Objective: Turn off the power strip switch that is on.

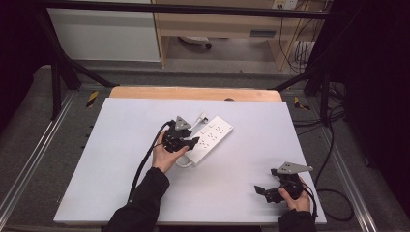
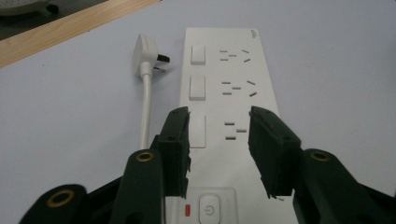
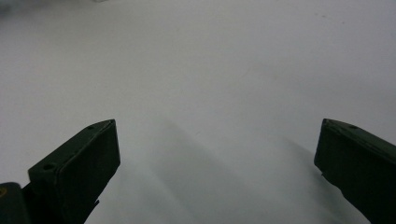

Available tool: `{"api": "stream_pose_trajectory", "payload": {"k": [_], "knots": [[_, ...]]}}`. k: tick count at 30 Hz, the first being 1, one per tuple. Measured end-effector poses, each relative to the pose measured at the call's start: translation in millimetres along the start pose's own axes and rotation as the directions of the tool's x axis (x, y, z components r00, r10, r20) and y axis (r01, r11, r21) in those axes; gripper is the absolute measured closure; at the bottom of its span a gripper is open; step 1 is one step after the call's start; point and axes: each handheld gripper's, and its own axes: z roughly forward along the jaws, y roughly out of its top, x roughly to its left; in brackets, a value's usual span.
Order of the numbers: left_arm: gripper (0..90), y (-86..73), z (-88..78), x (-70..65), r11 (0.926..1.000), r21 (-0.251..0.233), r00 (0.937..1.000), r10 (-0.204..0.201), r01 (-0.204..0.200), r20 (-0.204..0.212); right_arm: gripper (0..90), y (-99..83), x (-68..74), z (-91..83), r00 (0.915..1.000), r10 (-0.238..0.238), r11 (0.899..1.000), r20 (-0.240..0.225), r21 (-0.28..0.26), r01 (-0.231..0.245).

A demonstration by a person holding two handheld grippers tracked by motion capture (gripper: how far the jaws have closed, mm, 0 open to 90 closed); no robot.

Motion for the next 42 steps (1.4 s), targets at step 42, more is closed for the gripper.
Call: {"api": "stream_pose_trajectory", "payload": {"k": [42], "knots": [[89.5,-1.5,36.5,5.0,0.9995,0.030,0.9997,-0.005,0.005,-0.025,0.8,-0.1,0.0,0.2,1.0000,-0.001,1.000,-0.005,0.002,0.001]]}}
